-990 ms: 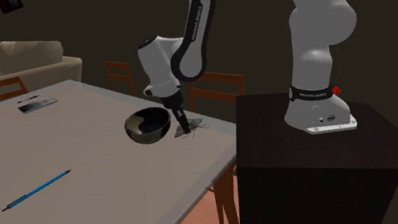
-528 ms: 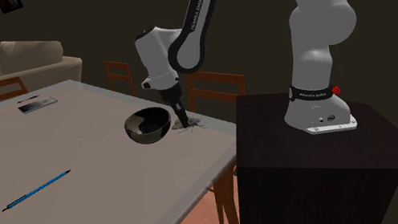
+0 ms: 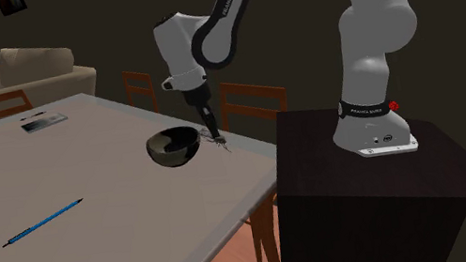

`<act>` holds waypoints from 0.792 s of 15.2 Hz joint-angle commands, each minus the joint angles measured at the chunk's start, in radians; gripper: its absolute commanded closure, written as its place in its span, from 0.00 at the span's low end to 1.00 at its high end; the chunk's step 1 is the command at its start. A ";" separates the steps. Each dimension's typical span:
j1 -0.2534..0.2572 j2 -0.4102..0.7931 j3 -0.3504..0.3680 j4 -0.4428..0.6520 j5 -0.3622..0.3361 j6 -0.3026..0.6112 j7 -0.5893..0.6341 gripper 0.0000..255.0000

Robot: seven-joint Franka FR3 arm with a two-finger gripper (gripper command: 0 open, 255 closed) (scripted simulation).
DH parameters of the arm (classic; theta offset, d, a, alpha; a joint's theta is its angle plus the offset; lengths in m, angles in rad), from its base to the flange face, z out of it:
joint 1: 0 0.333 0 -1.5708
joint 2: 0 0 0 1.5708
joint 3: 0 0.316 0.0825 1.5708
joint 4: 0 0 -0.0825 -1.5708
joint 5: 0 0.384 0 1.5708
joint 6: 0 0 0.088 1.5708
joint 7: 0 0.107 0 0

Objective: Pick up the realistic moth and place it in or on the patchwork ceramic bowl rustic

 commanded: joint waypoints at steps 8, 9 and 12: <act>0.001 -0.104 0.007 0.016 0.032 -0.117 -0.032 1.00; 0.001 -0.114 0.007 0.019 0.035 -0.131 -0.036 1.00; 0.001 -0.145 0.008 0.030 0.044 -0.171 -0.045 1.00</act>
